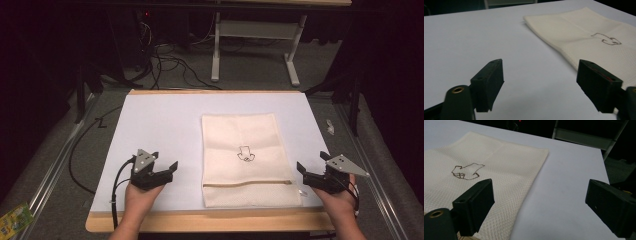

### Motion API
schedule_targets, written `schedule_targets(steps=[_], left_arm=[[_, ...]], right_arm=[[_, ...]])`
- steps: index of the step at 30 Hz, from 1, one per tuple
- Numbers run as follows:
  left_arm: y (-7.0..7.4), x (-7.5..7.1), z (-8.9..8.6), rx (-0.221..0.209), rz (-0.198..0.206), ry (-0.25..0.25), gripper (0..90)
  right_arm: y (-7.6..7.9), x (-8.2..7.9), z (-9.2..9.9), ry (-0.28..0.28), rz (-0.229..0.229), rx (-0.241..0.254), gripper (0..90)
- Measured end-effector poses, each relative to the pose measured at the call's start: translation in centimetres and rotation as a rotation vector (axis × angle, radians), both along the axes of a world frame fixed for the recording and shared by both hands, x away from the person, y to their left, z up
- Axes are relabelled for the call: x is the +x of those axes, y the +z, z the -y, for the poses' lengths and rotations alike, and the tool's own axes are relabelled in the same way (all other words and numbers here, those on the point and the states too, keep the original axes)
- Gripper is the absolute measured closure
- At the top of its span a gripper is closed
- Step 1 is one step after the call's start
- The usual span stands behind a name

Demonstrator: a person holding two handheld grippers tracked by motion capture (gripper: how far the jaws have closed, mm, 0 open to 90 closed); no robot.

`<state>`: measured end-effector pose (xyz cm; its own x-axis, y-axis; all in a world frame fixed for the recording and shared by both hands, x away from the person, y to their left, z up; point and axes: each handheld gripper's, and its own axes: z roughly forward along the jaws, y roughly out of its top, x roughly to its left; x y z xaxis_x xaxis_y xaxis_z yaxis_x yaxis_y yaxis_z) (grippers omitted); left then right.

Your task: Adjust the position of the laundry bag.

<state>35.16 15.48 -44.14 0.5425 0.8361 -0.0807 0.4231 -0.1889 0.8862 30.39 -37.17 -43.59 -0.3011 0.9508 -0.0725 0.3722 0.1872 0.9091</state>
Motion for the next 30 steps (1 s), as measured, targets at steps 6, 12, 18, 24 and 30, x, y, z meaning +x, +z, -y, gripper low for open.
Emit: schedule_targets(steps=[6, 12, 18, 24, 30], left_arm=[[-0.9, 1.0, 5.1, 0.026, -0.062, -0.135, 36.6], [-2.6, 2.5, 9.7, 0.077, -0.109, -0.161, 44.2], [-3.7, 4.6, 11.5, 0.075, -0.187, -0.148, 57.9], [-3.9, 4.9, 11.7, 0.112, -0.192, -0.129, 87.5], [-3.7, 5.2, 9.7, 0.13, -0.169, -0.034, 88.6]], right_arm=[[-0.1, 0.1, -0.2, 0.008, -0.01, -0.008, 10.7], [-0.5, 0.4, -0.4, 0.033, -0.027, -0.02, 12.8], [-0.5, 0.2, -0.7, 0.053, -0.033, -0.026, 15.1], [-0.8, 0.4, -1.0, 0.066, -0.048, -0.033, 15.4], [-0.8, 0.3, -1.4, 0.077, -0.052, -0.043, 16.2]])
